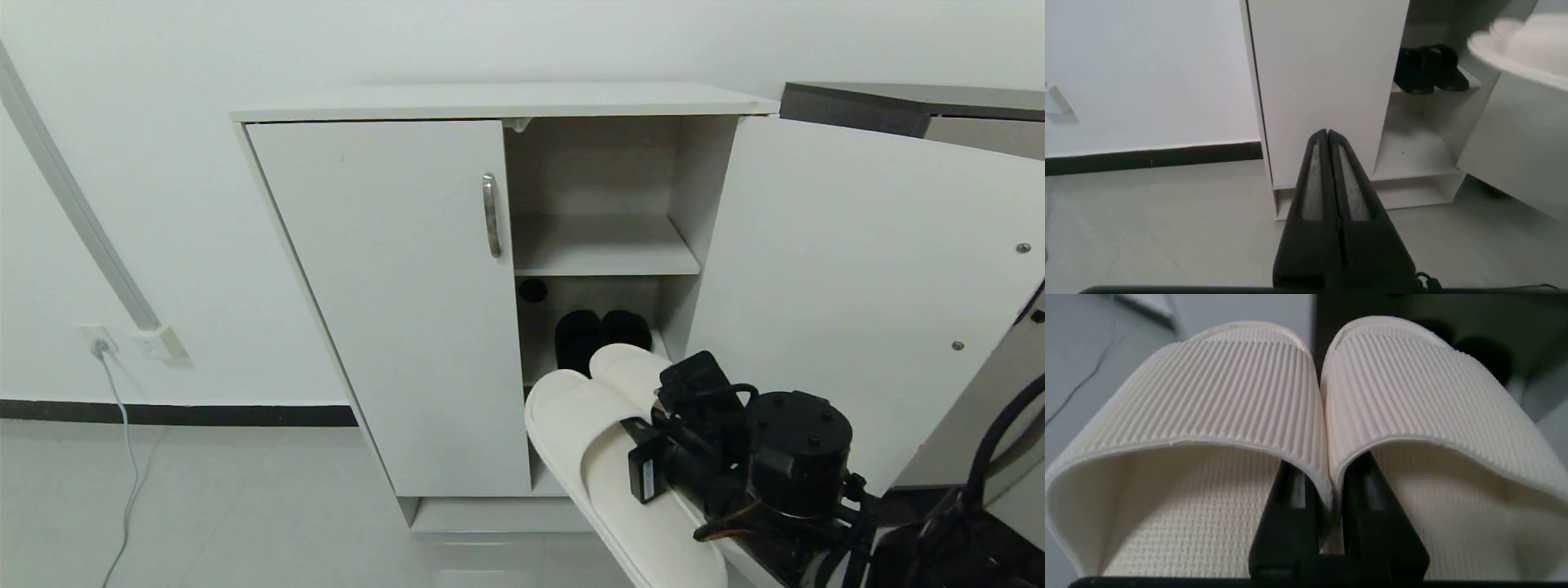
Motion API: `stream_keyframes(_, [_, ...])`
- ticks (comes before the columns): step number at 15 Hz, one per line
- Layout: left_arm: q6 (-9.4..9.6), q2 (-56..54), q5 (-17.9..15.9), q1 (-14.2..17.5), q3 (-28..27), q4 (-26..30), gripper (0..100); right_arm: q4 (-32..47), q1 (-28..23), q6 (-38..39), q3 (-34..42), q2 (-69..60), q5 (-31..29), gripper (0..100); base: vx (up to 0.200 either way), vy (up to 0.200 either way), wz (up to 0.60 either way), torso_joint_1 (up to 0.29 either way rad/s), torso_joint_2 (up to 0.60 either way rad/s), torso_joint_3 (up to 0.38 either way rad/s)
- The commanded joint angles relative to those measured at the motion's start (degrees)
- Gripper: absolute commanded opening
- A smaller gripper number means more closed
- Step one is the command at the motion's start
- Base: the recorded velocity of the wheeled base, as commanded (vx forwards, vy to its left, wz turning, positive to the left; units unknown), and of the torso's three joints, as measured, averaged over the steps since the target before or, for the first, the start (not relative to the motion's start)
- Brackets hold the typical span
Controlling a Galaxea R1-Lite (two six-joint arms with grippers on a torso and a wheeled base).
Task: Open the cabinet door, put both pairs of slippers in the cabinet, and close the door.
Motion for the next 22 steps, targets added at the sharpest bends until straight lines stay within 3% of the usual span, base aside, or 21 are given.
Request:
stream_keyframes(1, [0.01,-0.01,0.01,0.03,0.0,0.02,0,1.34,1.04,0.17,-5.62,4.69,-6.2,0,0.0,0.0,0.0,0.0,0.0,0.0])
stream_keyframes(5, [0.01,-0.01,-0.08,0.03,0.0,0.02,0,15.67,2.53,7.21,-11.86,6.19,-14.47,0,0.0,0.0,0.0,0.0,0.0,0.0])
stream_keyframes(9, [0.01,-0.01,0.01,0.03,0.0,-0.07,0,44.85,3.41,21.0,-29.7,3.73,-21.23,0,0.0,0.0,0.0,0.0,0.0,0.0])
stream_keyframes(10, [0.01,-0.01,-0.08,0.03,0.0,0.02,0,48.71,3.41,22.15,-32.17,3.29,-21.41,0,0.0,0.0,0.0,0.0,0.0,0.0])
stream_keyframes(11, [0.01,-0.01,-0.08,0.03,0.0,-0.07,0,58.91,3.41,24.87,-39.02,2.23,-22.11,0,0.0,0.0,0.0,0.0,0.0,0.0])
stream_keyframes(12, [0.01,-0.01,-0.08,0.03,0.0,0.02,0,64.01,3.41,25.4,-43.33,1.97,-24.75,0,0.0,0.0,0.0,0.0,0.0,0.0])
stream_keyframes(16, [0.01,-0.01,0.01,0.03,0.0,0.02,0,63.65,3.41,18.46,-47.99,1.18,-26.95,0,0.0,0.0,0.0,0.0,0.0,0.0])
stream_keyframes(18, [0.01,-0.01,0.01,0.03,0.0,0.02,0,56.27,2.53,11.95,-49.13,1.35,-27.56,0,0.0,0.0,0.0,0.0,0.0,0.0])
stream_keyframes(22, [0.01,-0.01,0.01,0.03,0.0,0.02,0,52.93,1.92,9.05,-49.04,1.18,-27.47,0,0.0,0.0,0.0,0.0,0.0,0.0])
